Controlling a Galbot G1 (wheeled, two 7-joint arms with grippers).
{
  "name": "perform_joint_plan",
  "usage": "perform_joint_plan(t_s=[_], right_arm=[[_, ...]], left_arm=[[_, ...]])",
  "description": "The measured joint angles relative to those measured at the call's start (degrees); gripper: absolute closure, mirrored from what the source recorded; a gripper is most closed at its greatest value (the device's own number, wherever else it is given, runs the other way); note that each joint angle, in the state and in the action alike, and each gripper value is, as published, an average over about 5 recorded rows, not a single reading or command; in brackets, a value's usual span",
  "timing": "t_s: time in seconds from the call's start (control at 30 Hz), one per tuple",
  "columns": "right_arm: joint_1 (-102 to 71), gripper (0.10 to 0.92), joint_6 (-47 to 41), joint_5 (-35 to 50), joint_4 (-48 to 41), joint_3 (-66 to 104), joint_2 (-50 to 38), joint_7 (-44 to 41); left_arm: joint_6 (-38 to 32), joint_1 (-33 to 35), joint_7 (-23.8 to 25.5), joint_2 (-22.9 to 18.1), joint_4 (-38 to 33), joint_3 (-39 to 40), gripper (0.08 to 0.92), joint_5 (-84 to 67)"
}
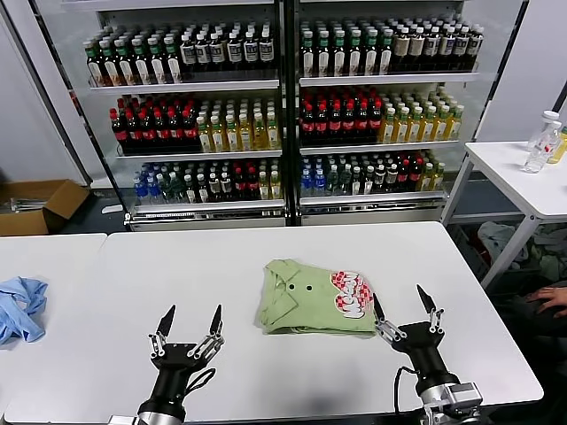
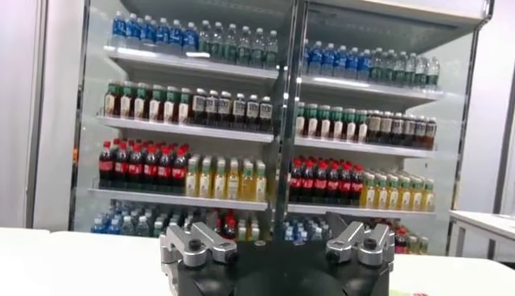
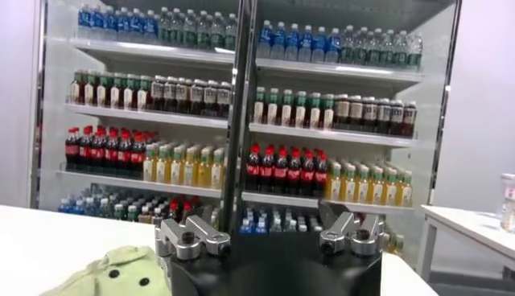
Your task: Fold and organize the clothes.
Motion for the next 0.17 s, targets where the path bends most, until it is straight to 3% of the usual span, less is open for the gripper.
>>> perform_joint_plan(t_s=[0.17], right_arm=[[-0.7,0.203,0.4,-0.3,0.7,-0.1,0.2,0.6]], left_arm=[[0.1,0.0,0.2,-0.4,-0.3,0.1,0.177,0.3]])
